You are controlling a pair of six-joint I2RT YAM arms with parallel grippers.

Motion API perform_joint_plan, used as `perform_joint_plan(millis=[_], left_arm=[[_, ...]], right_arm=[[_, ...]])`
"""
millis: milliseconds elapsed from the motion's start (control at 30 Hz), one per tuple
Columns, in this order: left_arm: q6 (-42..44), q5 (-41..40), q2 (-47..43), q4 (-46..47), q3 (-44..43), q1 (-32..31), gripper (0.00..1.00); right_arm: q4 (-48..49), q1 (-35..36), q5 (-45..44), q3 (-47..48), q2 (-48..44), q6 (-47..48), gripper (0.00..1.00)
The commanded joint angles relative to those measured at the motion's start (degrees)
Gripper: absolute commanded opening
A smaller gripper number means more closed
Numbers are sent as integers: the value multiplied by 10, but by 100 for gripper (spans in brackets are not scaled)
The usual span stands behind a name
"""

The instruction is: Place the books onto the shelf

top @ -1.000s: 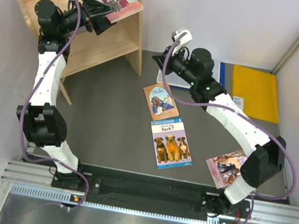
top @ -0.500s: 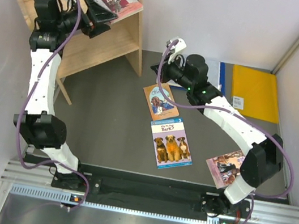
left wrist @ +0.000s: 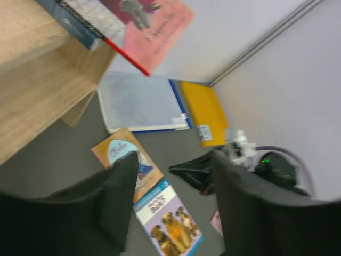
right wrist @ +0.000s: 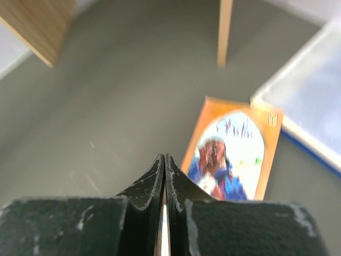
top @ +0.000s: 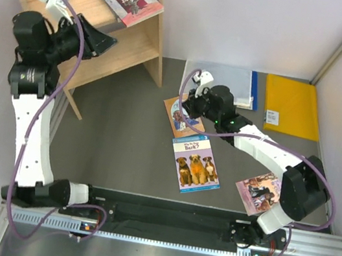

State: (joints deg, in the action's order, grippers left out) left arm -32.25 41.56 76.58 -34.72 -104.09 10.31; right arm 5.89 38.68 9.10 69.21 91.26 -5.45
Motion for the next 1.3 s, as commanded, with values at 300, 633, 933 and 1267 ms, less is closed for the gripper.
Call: perform_joint_plan(millis=[300, 633, 933, 1267], left_arm=[[141, -36, -21, 65, -29, -71, 0], [288, -244, 112, -46, -160, -249, 0], [315, -382, 227, -134, -297, -264, 0], [333, -468, 255, -125, -320, -263, 0]], right_arm=[[-4, -119, 42, -149, -19, -83, 0], [-4, -223, 112, -188, -10, -91, 0], [-13, -265, 130, -191, -21, -87, 0], [-22, -272, 141, -178, -22, -84, 0]])
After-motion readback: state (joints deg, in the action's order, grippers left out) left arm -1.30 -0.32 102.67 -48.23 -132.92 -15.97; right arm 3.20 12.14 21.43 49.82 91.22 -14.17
